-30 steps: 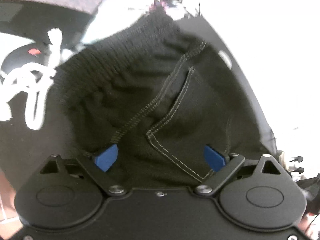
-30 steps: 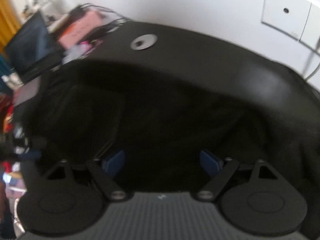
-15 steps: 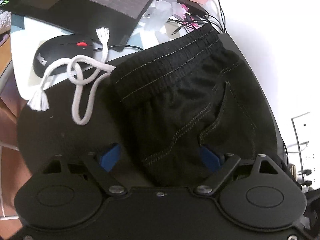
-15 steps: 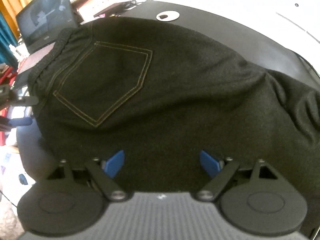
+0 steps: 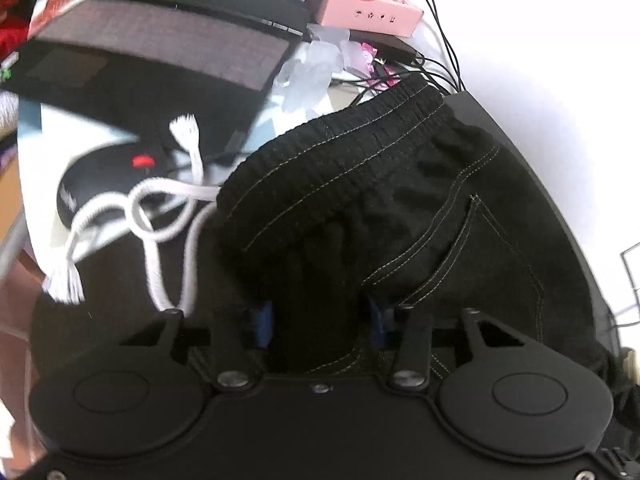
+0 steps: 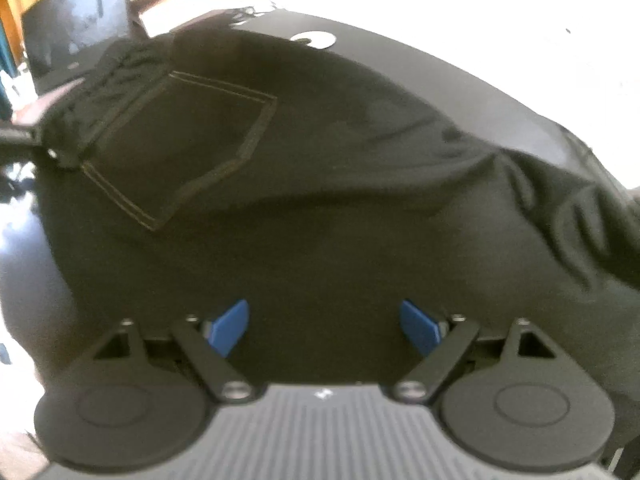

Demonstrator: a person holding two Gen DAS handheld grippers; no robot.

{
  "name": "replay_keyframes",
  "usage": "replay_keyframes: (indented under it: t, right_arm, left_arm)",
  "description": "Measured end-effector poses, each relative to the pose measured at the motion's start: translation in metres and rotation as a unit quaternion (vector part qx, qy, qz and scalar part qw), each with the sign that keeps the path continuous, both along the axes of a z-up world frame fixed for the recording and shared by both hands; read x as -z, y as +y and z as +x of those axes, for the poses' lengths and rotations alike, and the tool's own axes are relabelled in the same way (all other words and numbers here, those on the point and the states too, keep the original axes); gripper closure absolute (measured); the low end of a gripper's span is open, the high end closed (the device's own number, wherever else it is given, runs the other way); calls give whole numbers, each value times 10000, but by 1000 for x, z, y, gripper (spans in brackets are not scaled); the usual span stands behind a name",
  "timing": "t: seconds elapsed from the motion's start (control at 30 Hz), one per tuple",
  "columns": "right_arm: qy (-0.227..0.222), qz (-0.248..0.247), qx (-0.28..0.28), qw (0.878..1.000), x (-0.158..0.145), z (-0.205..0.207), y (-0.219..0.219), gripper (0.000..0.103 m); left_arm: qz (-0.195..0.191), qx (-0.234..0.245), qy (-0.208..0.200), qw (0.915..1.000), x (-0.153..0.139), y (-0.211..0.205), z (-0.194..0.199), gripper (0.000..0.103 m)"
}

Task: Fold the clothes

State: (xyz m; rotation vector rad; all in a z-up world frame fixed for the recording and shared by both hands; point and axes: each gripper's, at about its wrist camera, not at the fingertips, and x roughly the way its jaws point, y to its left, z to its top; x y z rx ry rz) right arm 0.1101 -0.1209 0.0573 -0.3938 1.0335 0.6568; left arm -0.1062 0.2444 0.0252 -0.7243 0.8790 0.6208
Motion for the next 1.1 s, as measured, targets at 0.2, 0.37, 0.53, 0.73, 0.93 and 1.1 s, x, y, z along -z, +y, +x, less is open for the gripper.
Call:
replay_keyframes:
  t: [0.2, 0.37, 0.53, 0.73, 0.93, 1.1]
  right_arm:
    - [92, -50, 112, 9999, 10, 12, -23, 9]
    - [-169, 105, -114, 9997, 15, 2, -16, 3]
    - [-316, 291, -93, 9990, 15, -1, 3, 1]
    - [-423, 442, 202, 9979, 10, 2, 24, 1]
    - [-840, 1051, 794, 9877, -29, -17, -8, 11]
    - [-1971, 1013, 2456, 9437, -73, -54, -117, 11]
  left_arm:
    - [340, -47, 272, 9990, -8, 2, 22, 59]
    - [615, -16, 352, 9975, -10, 7, 39, 59]
    - [755, 171, 467, 9959, -10, 16, 59, 53]
    - [487, 570, 420, 9963, -25, 25, 66, 40]
    - [-331, 1230, 53, 9918, -60, 20, 54, 21]
    - [-367, 1885, -494, 9801, -95, -7, 60, 20]
